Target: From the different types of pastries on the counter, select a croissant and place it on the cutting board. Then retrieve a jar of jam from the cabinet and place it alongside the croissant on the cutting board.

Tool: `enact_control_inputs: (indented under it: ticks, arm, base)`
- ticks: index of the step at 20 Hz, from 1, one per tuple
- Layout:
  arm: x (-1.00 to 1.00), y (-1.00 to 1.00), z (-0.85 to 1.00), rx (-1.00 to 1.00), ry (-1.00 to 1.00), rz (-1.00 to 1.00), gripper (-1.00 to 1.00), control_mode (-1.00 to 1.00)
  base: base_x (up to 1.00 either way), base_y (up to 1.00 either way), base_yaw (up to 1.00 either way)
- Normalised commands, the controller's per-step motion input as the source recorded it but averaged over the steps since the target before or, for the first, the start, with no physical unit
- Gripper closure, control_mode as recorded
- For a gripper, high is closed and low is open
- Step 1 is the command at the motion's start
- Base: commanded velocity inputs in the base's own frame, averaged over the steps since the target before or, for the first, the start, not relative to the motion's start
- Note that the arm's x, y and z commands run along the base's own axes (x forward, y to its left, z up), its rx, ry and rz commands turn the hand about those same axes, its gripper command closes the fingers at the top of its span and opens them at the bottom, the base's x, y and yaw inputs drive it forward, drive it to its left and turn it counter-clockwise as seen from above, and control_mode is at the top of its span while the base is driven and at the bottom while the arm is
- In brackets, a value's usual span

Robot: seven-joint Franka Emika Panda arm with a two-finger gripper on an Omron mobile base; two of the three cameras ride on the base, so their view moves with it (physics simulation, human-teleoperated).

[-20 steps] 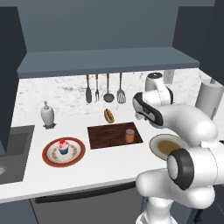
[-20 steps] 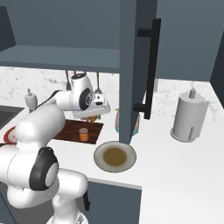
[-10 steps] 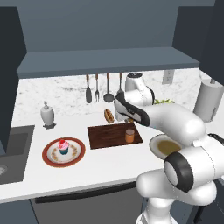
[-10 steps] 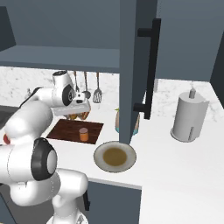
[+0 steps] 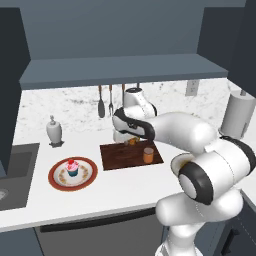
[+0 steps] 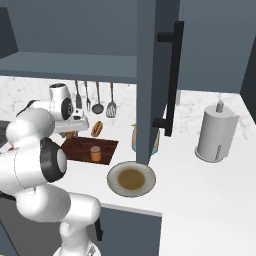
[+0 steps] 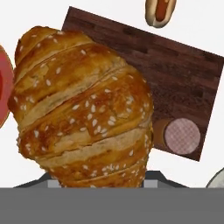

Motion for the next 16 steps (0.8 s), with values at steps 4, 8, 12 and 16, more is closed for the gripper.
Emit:
enact_control_inputs:
  ticks: [4,8,12,16]
  arm:
    - [0.48,0.31,-0.7,-0.14,-0.01,0.0,1.0,-1.0]
    - [0.44,0.16,-0.58,-0.1,-0.05,0.0,1.0,-1.0]
    - [0.39,0.06,-0.52,-0.03,0.0,0.0,1.0,-1.0]
    - [0.29,0.0,-0.4,0.0,0.0,0.0,1.0,-1.0]
  base:
    - [0.0,0.0,0.0]
    - [0.0,0.0,0.0]
    - [0.0,0.0,0.0]
    - [0.0,0.0,0.0]
